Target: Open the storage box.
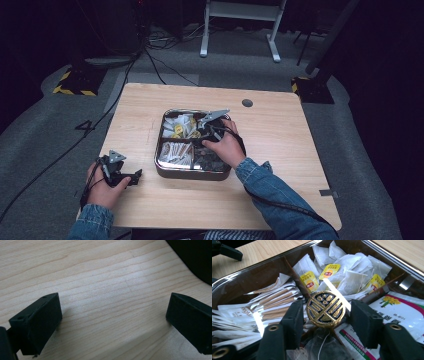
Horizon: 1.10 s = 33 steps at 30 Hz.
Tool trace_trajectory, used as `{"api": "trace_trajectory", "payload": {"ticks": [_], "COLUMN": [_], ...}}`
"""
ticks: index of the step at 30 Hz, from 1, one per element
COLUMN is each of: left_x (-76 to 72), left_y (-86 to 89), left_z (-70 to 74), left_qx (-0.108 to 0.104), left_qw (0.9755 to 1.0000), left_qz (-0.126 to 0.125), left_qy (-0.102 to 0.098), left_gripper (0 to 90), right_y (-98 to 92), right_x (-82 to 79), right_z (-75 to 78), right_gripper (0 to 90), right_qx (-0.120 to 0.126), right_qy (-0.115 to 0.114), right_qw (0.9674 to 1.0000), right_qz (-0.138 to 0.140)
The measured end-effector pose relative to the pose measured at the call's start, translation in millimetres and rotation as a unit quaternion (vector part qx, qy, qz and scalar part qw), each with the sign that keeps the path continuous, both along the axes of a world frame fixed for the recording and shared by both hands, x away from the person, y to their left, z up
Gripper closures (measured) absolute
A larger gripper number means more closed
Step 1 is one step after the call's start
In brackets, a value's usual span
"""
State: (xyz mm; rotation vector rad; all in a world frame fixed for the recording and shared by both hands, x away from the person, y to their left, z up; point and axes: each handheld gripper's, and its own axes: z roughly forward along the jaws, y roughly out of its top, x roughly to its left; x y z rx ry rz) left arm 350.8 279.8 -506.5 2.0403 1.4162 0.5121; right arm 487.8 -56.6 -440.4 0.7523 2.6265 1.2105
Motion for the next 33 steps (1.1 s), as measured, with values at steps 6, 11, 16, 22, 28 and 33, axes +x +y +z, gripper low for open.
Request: {"api": "trace_trajectory", "payload": {"ticks": [6,11,16,22,28,33], "left_x": [0.3,1.0,1.2,2.5,4.7,5.9], "left_y": [-0.2,-0.4,-0.4,-0.6,-1.4,-1.5], "left_z": [0.0,-0.1,-0.1,-0.1,0.0,0.0], "left_qx": [-0.001,-0.002,-0.002,-0.001,-0.002,-0.001], "left_qw": [1.0000,1.0000,1.0000,1.0000,0.9999,0.9999], "left_qz": [0.000,-0.001,-0.002,-0.004,-0.010,-0.012], "left_qy": [0.001,0.001,0.001,0.000,0.002,0.001], "left_gripper": [0.5,0.3,0.3,0.2,0.2,0.1], "right_y": [3.5,4.1,4.3,4.6,3.0,-2.8], "right_x": [-1.2,-2.8,-3.7,-6.0,-6.6,-8.7], "right_z": [-0.6,-1.0,-1.1,-0.1,7.5,20.2], "right_gripper": [58.3,58.6,58.8,59.0,59.0,59.0], "right_qx": [-0.010,-0.011,-0.010,-0.010,-0.011,-0.001], "right_qy": [-0.019,-0.023,-0.024,-0.026,-0.027,-0.032], "right_qw": [0.9997,0.9996,0.9997,0.9996,0.9996,0.9995], "right_qz": [0.013,0.010,0.005,-0.001,-0.002,-0.002]}}
